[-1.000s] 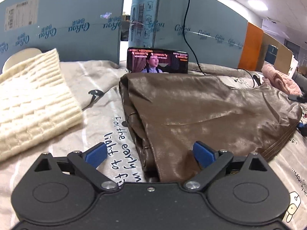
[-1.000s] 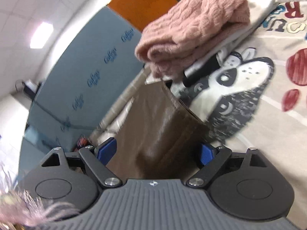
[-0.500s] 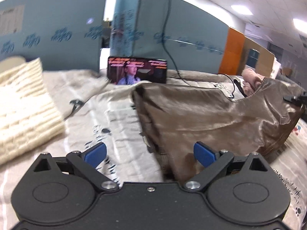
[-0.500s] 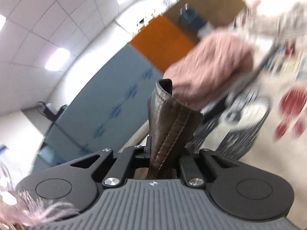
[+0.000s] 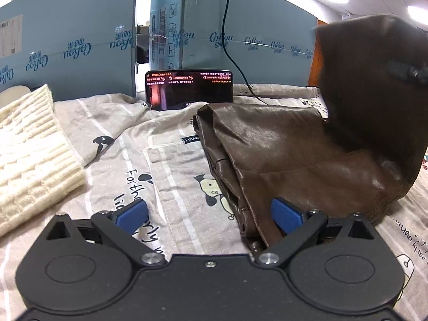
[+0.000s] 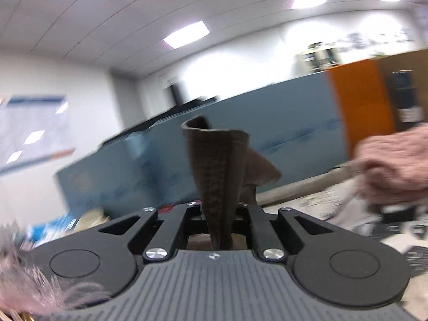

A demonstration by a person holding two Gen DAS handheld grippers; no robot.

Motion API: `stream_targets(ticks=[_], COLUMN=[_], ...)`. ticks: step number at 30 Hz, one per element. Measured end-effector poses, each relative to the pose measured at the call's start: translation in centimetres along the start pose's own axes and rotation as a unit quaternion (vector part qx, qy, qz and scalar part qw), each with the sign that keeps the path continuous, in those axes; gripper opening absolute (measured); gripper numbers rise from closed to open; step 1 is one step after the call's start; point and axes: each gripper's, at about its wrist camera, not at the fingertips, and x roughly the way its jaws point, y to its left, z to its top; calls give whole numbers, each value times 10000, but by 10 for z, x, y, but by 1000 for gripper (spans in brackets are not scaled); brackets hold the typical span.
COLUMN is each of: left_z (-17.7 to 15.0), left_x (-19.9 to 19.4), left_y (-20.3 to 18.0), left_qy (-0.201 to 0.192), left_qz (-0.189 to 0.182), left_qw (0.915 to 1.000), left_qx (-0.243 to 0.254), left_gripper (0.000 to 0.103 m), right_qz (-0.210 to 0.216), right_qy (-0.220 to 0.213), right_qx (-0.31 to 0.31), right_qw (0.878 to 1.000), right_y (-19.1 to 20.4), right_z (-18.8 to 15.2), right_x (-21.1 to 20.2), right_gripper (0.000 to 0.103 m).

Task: Fold clothes

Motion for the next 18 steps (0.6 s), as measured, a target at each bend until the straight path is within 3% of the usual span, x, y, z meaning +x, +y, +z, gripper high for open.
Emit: stream_targets(ticks=[5, 7, 10, 12, 14, 16, 18], left_z=[0, 0, 2, 5, 11, 19, 29], left_x=[-1, -3, -10, -19, -26, -31, -30], left_y=[1, 2, 4, 6, 8, 8, -2], left_qy=[-7, -52, -335, -654, -929, -1145, -1224], left_qz=[-47, -54, 158, 380, 465, 446, 236], left_qw=[10000, 9999, 9990, 9963, 9931, 9908, 9913], left_qx=[-78, -121, -240, -415, -542, -560, -414], left_gripper=[101, 101, 101, 101, 101, 101, 101], right_qz=[349, 463, 677, 938, 1272, 1627, 1897], right_qy=[776, 1076, 1315, 1402, 1455, 1438, 1477], right_qx=[-1038, -1362, -1638, -1767, -1825, -1839, -1832], right_qw=[9909, 9837, 9753, 9697, 9640, 9587, 9532], right_y=[40, 48, 55, 59, 63, 66, 68], right_z=[-37, -50, -57, -59, -59, -59, -61], right_x=[23, 27, 25, 21, 14, 3, -1], right_gripper=[6, 14, 35, 67, 77, 80, 86])
